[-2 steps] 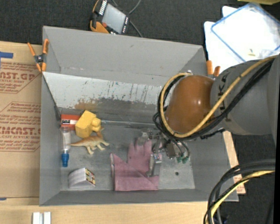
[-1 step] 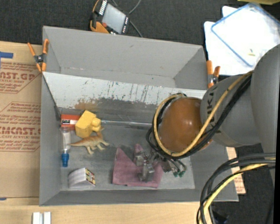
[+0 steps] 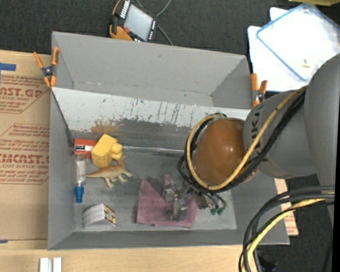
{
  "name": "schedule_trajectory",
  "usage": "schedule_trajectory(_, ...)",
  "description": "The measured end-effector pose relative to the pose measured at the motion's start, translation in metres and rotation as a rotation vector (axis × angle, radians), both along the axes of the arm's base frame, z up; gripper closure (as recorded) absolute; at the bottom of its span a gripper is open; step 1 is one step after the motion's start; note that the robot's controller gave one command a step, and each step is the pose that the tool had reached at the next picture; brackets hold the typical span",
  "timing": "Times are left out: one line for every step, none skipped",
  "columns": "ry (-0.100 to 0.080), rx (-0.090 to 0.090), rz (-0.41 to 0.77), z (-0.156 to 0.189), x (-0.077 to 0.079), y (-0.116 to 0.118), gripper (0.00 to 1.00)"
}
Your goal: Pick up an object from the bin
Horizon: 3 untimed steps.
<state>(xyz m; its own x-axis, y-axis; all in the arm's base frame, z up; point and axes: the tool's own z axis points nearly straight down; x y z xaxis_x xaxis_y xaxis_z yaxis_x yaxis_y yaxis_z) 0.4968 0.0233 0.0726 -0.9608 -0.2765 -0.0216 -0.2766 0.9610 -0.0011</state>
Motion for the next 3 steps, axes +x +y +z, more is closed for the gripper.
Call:
schedule_trajectory(-0.002,0.001,0.010,-0.001,0.000,-0.001,1.00)
schedule_trajectory(0.005,-0.001,0.028,0.090,0.005,-0.003,1.00)
schedule_trajectory(0.002,0.001,0.007,0.152,0.042,-0.002,1.00)
